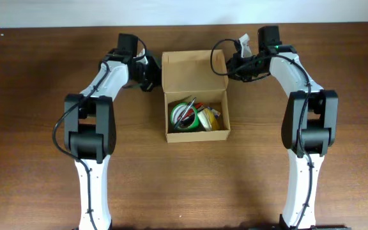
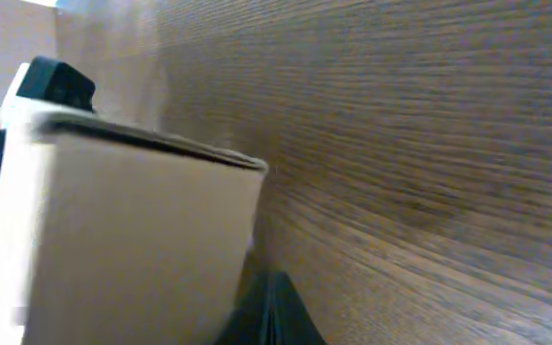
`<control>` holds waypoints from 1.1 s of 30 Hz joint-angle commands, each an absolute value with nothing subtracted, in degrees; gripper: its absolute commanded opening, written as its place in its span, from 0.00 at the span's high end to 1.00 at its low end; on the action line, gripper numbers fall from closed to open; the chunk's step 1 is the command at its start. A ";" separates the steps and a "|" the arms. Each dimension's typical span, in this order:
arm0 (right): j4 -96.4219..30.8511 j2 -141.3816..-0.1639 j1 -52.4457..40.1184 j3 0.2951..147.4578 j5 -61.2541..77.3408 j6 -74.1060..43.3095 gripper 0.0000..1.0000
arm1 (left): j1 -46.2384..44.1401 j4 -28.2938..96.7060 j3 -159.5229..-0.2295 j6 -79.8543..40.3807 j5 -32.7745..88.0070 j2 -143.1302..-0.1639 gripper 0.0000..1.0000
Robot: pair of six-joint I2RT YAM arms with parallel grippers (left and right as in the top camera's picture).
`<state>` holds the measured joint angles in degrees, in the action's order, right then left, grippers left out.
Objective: Pack container
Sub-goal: 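Position both grippers at the box's back corners near the lid flap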
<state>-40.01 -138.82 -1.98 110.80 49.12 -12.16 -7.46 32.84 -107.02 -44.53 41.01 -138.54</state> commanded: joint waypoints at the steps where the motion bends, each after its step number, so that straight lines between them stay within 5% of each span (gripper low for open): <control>1: -40.10 -139.44 -2.17 112.84 53.43 -10.96 0.96 | -6.98 32.56 -110.19 -42.78 45.34 -138.85 0.98; 33: -52.77 -123.96 -2.24 114.15 50.02 2.39 0.96 | -6.11 52.88 -129.12 -27.00 48.66 -138.85 0.98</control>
<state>-51.88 -128.42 -1.98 112.81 51.13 -0.93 -6.28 51.24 -125.86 -31.03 47.37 -138.54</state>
